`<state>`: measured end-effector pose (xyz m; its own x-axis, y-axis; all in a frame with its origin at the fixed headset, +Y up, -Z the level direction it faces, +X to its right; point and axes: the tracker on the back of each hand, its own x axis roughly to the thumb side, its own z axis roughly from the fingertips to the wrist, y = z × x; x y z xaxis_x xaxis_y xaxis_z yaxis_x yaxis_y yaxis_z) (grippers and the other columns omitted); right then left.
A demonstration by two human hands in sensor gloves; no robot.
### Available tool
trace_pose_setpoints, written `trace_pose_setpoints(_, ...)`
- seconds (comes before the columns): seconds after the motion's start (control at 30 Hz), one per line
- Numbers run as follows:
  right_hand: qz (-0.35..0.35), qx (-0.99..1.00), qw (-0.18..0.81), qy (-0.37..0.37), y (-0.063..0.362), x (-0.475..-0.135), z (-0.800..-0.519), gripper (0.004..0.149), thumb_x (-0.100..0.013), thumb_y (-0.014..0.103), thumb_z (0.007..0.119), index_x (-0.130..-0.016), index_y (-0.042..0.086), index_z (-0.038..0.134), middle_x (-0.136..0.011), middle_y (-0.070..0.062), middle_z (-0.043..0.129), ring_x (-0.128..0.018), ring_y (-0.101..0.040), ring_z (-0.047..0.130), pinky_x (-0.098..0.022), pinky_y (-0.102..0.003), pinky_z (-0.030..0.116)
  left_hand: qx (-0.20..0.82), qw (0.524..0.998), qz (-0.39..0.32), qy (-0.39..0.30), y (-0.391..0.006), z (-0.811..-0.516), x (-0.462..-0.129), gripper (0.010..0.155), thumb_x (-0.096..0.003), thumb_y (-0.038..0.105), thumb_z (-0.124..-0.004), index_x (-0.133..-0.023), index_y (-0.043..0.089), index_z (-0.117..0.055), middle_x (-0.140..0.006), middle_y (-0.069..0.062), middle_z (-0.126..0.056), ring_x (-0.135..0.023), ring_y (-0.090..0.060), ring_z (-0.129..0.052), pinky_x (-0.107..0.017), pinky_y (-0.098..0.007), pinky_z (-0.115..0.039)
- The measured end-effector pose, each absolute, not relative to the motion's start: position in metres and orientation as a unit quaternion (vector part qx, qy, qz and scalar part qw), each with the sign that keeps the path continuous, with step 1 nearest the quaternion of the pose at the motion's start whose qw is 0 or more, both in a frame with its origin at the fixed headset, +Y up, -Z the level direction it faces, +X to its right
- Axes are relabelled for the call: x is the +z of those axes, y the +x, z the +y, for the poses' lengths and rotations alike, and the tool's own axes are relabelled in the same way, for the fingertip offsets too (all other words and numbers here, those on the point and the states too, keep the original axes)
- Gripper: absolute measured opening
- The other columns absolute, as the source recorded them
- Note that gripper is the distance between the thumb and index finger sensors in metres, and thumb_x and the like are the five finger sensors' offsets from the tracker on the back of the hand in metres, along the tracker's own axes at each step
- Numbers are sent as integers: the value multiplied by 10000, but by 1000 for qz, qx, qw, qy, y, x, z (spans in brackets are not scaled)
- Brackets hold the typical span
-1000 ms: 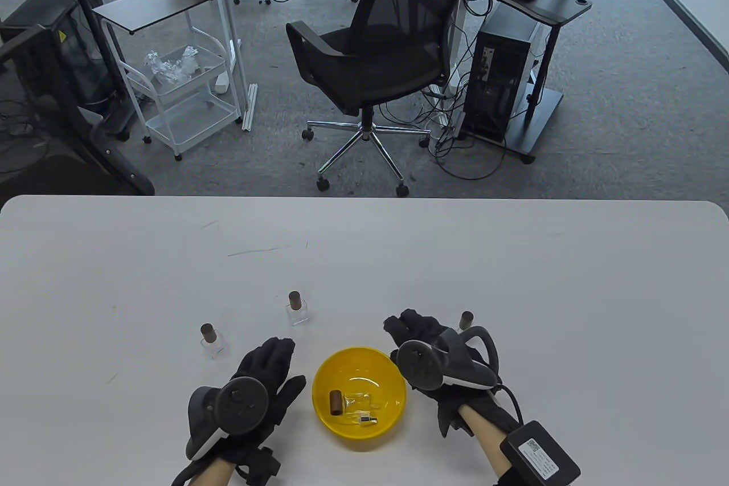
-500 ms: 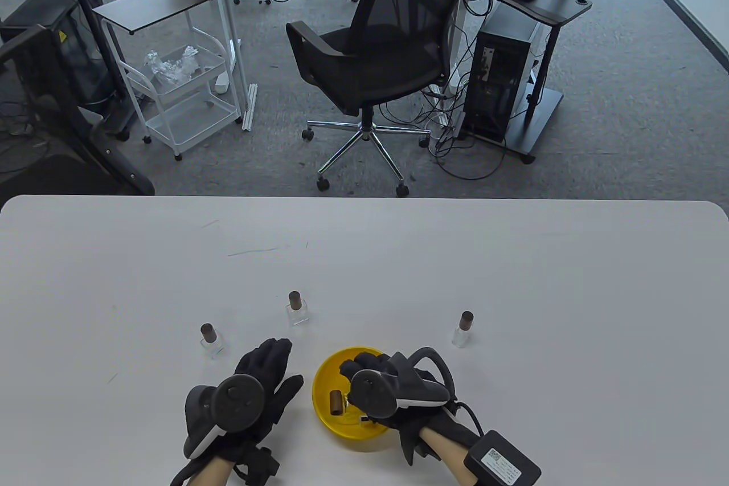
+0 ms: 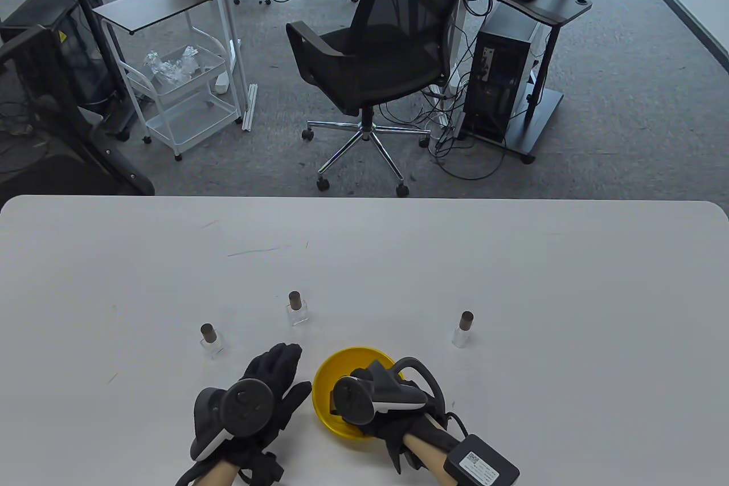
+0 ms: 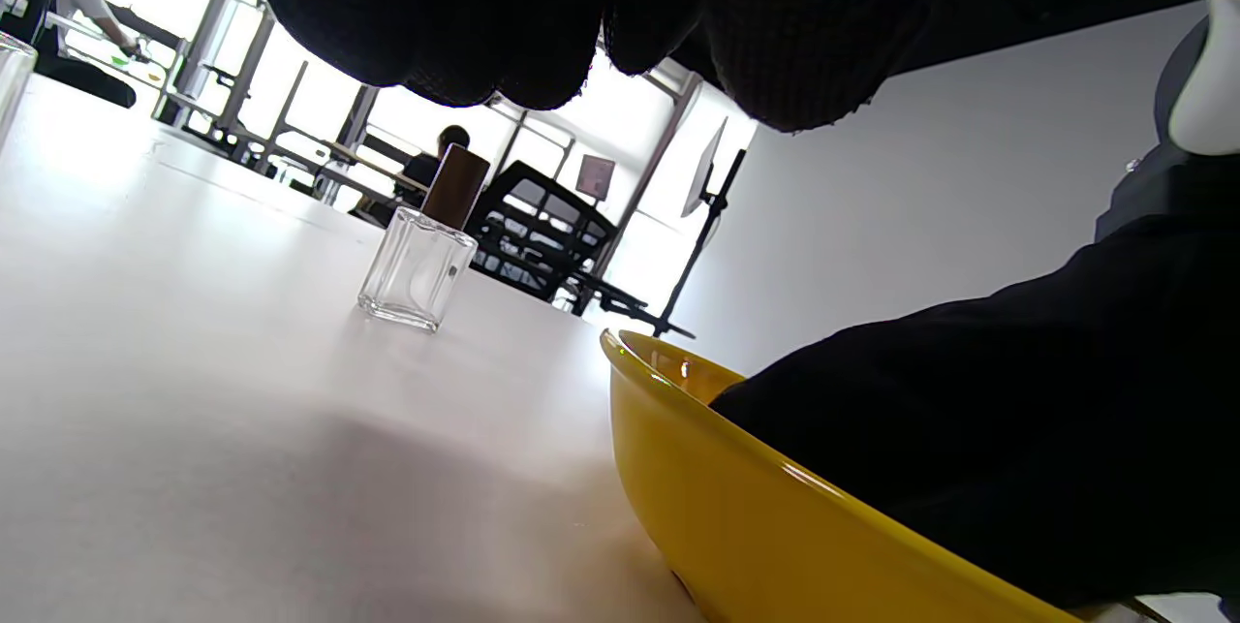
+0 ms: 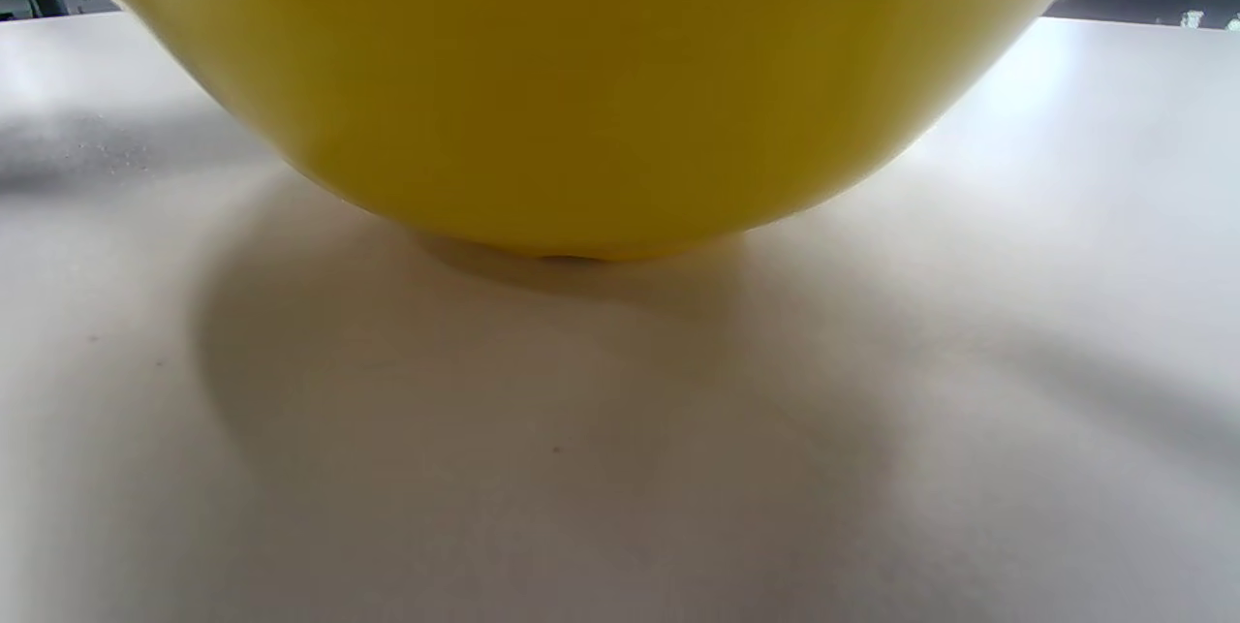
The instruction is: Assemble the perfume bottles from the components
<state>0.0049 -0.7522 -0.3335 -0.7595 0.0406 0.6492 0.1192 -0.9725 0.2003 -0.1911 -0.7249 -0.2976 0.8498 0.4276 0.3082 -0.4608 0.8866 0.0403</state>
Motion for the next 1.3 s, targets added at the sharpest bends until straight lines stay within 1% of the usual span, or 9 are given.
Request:
trace_pose_setpoints(0.1, -135, -929, 54, -341, 3, -333, -755, 648, -581, 373, 767, -1102, 76, 522, -1065, -206, 647, -834, -454, 759, -583, -532, 702, 238, 958, -151, 48, -188, -727, -298, 661, -535, 462, -754, -1115, 228, -540, -1120, -132, -610, -985, -399, -665, -719, -495, -652)
trace_pose_setpoints(0.17, -121, -930, 65, -341, 0, -332, -756, 651, -578, 372, 767, -1099, 63, 528, -1052, -213, 658, -819, -453, 770, -576, -534, 708, 244, 957, -150, 38, -188, -729, -299, 662, -535, 460, -755, -1116, 227, -539, -1120, -134, -609, -983, -404, -665, -719, -496, -651)
trace_pose_setpoints(0.43, -147, -937, 49, -313, -1, -338, -756, 687, -561, 367, 799, -1093, 38, 514, -1003, -212, 668, -785, -462, 770, -564, -549, 709, 272, 951, -147, 14, -188, -736, -301, 660, -534, 457, -755, -1114, 224, -541, -1119, -134, -610, -982, -400, -666, -719, -496, -650)
trace_pose_setpoints(0.67, -142, -939, 52, -310, 0, -340, -755, 696, -544, 427, 816, -1084, 94, 530, -959, -195, 657, -763, -441, 796, -549, -526, 738, 281, 948, -152, 5, -186, -738, -302, 660, -535, 455, -754, -1114, 221, -541, -1118, -135, -611, -982, -403, -665, -718, -497, -650)
trace_pose_setpoints(0.73, -143, -940, 46, -307, 2, -340, -755, 688, -547, 433, 808, -1075, 104, 513, -961, -192, 637, -761, -436, 794, -516, -482, 757, 285, 946, -153, 4, -186, -738, -302, 659, -535, 454, -755, -1114, 221, -542, -1118, -138, -609, -984, -401, -663, -718, -498, -650)
trace_pose_setpoints(0.87, -130, -940, 23, -313, 7, -338, -753, 690, -544, 415, 808, -1064, 110, 471, -1076, -206, 590, -779, -441, 807, -455, -397, 775, 290, 944, -154, 2, -186, -738, -302, 660, -535, 455, -754, -1115, 222, -540, -1119, -135, -609, -981, -405, -665, -718, -498, -650)
trace_pose_setpoints(1.0, -113, -944, 4, -311, 15, -337, -749, 691, -542, 379, 819, -1063, 125, 443, -1046, -152, 682, -832, -460, 773, -502, -435, 769, 288, 945, -157, -2, -184, -739, -302, 661, -534, 456, -754, -1114, 221, -541, -1119, -135, -609, -982, -403, -665, -717, -499, -650)
trace_pose_setpoints(1.2, -82, -949, -66, -298, 28, -331, -740, 708, -563, 328, 795, -1089, 217, 335, -1031, -143, 616, -844, -480, 767, -514, -464, 774, 284, 946, -156, -3, -184, -740, -302, 658, -535, 454, -754, -1113, 221, -542, -1118, -135, -610, -980, -401, -668, -717, -498, -651)
trace_pose_setpoints(1.3, -39, -949, -97, -296, 36, -326, -731, 598, -571, 324, 779, -1068, 238, 457, -1021, -161, 606, -835, -480, 774, -507, -441, 795, 280, 948, -154, -2, -185, -740, -302, 659, -536, 456, -753, -1114, 220, -541, -1117, -136, -612, -978, -407, -669, -716, -497, -653)
